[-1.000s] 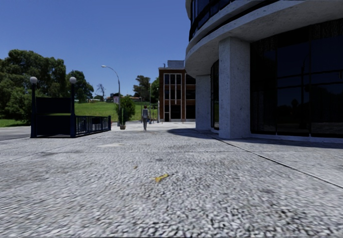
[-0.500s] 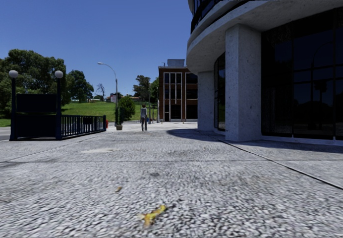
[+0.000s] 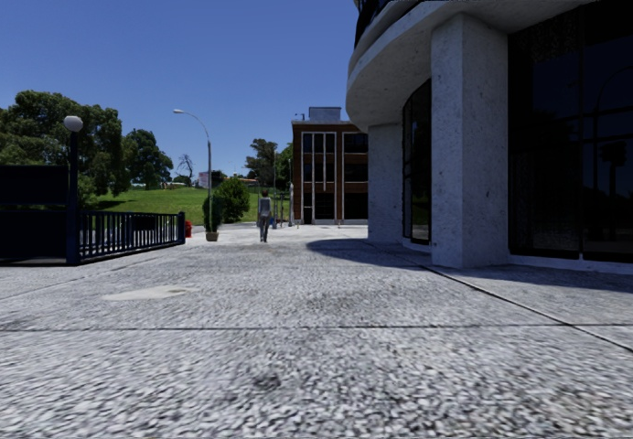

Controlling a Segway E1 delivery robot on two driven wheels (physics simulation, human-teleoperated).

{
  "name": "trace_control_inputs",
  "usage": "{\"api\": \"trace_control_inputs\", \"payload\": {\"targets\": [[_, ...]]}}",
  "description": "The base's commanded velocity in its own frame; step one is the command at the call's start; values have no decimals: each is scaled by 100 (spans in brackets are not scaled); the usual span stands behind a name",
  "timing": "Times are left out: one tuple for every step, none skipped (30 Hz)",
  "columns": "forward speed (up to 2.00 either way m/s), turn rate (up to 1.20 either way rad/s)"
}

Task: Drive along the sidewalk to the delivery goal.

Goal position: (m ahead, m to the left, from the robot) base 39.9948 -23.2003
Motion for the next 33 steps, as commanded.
{"api": "trace_control_inputs", "payload": {"targets": [[200, 0], [200, 0], [200, 0], [200, 0], [200, 0], [200, 0], [200, 0], [200, 0], [200, 0], [200, 0], [200, 0], [200, 0], [200, 0], [200, 0], [200, 0], [200, 0], [200, 0], [200, 0], [200, 0], [200, 0], [200, 0], [200, 0], [200, 0], [200, 0], [200, 0], [200, 0], [200, 0], [200, 0], [200, 0], [200, 0], [200, 0], [200, 0], [200, 0]]}}
